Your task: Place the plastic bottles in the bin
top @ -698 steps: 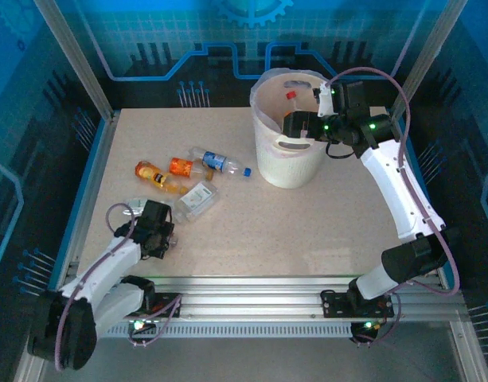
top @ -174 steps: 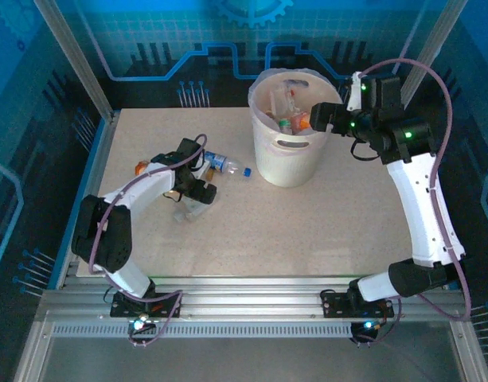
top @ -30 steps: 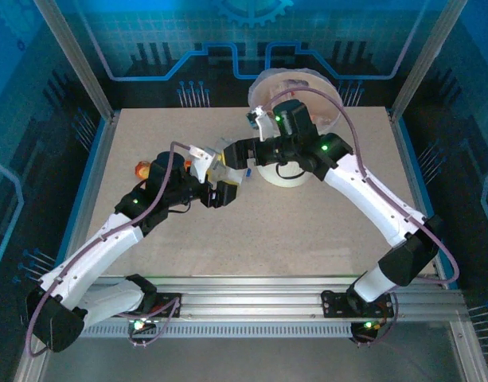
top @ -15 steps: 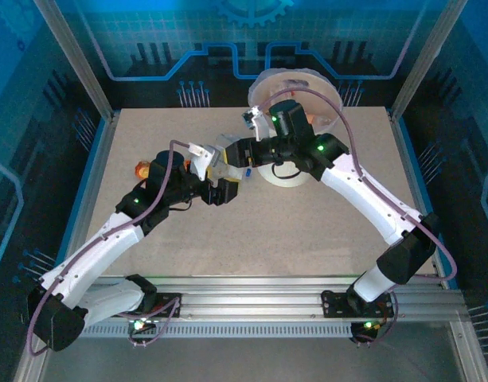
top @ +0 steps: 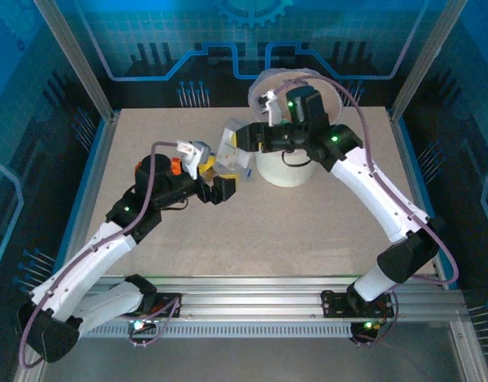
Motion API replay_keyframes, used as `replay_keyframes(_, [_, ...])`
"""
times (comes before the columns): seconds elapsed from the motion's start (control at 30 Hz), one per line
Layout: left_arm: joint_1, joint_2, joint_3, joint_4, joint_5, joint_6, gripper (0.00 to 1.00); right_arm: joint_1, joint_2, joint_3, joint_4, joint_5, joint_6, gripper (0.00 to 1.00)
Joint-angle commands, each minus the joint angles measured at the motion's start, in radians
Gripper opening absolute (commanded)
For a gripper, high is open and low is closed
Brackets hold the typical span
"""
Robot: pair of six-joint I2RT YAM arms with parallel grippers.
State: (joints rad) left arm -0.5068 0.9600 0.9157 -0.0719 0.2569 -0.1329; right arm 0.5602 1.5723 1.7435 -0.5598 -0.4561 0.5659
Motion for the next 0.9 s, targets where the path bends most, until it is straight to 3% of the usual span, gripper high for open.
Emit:
replay_keyframes(0.0, [-0.012, -0.072, -0.032, 0.085, 0.032, -0.025, 0.99, -0.091, -0.029, 0.081, 0.013, 0.08, 0.016, 0.39])
replay_keyframes(0.37, [-0.013, -0.082, -0.058, 0.061, -0.038, -0.016, 0.99, -0.318, -0.013, 0.154, 0.101, 0.175, 0.134, 0.4])
replay_keyframes(0.6, [-0.012, -0.079, -0.058, 0.026, -0.068, -0.004, 0.99, -0.378, 0.068, 0.25, 0.035, 0.24, 0.121, 0.4])
replay_keyframes(0.87, [-0.012, -0.074, -0.059, 0.004, -0.103, -0.003, 0.99, -0.414, 0.157, 0.328, -0.072, 0.202, 0.091, 0.4])
